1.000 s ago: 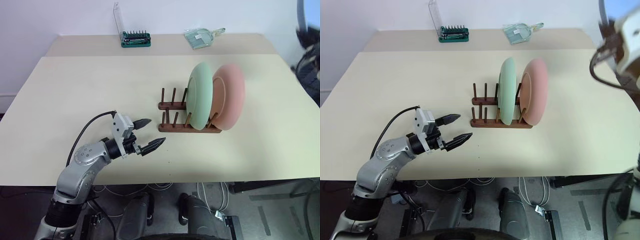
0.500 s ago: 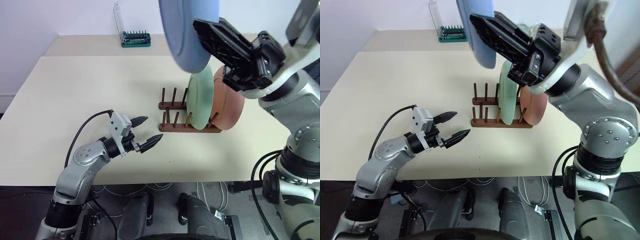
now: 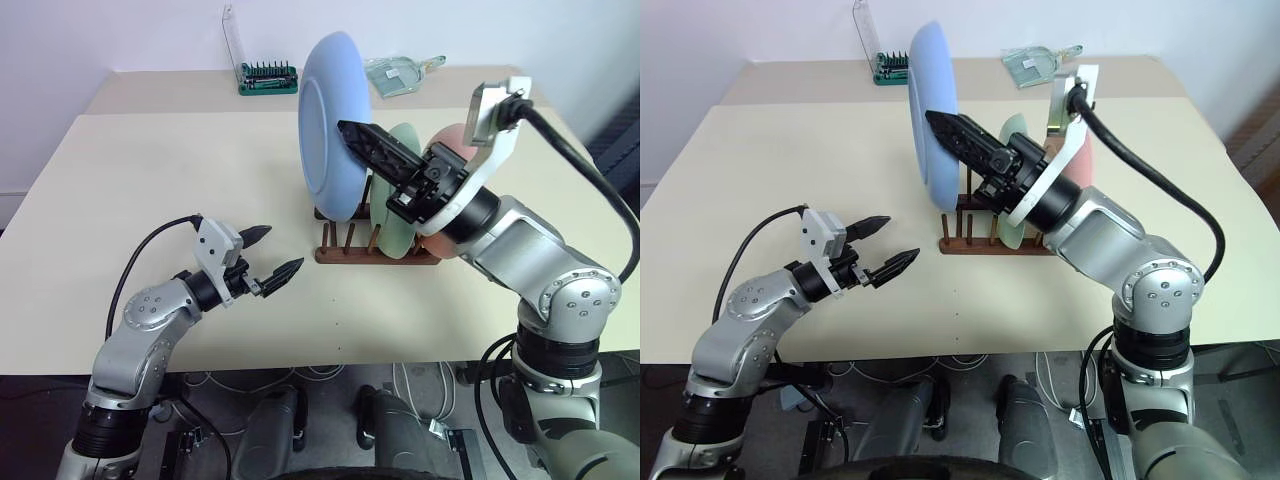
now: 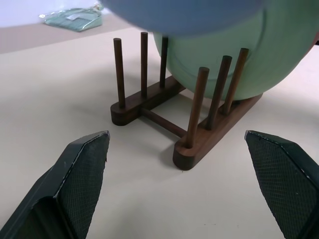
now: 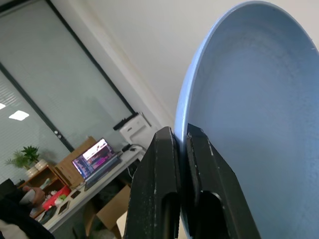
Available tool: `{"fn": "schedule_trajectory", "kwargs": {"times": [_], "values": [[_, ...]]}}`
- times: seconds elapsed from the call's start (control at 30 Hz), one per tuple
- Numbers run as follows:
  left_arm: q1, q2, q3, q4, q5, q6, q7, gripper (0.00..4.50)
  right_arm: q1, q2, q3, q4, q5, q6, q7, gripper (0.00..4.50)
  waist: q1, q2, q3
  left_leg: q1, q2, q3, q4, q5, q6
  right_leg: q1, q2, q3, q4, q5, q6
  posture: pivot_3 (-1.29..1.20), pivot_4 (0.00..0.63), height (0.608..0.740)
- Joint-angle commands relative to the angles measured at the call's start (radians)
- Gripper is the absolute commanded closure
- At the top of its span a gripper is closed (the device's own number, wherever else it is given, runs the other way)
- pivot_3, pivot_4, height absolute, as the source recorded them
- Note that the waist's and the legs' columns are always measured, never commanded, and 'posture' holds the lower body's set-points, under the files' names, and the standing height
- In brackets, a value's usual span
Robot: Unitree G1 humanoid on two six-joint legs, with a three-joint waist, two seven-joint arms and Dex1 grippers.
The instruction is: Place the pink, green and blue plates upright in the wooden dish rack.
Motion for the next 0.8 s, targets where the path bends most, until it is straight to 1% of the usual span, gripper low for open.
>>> {"fn": "schedule_trajectory", "kwargs": {"times": [0.03, 0.5, 0.8], "values": [[-0.005, 0.012, 0.030, -0.017, 0.003, -0.019, 0.007, 0.00, -0.012, 0.008, -0.007, -0.043, 0.017, -0.039, -0.031, 4.48, 0.001, 0.000, 0.000, 0.000, 0.000, 0.000, 0.000, 0.000, 0.000, 0.000, 0.000, 0.000, 0.000, 0.000, 0.000, 0.00, 0.150, 0.740], [-0.007, 0.019, 0.025, -0.017, 0.002, -0.016, 0.015, 0.00, 0.028, 0.018, 0.012, -0.043, 0.025, -0.076, -0.187, 4.48, 0.000, 0.000, 0.000, 0.000, 0.000, 0.000, 0.000, 0.000, 0.000, 0.000, 0.000, 0.000, 0.000, 0.000, 0.000, 0.00, 0.150, 0.740], [-0.003, 0.020, 0.024, -0.022, 0.001, -0.015, 0.016, 0.00, 0.046, 0.012, 0.023, -0.046, 0.038, -0.081, -0.249, 4.48, 0.000, 0.000, 0.000, 0.000, 0.000, 0.000, -0.001, -0.001, -0.001, 0.000, 0.000, 0.000, -0.001, 0.000, 0.000, 0.00, 0.150, 0.740]]}}
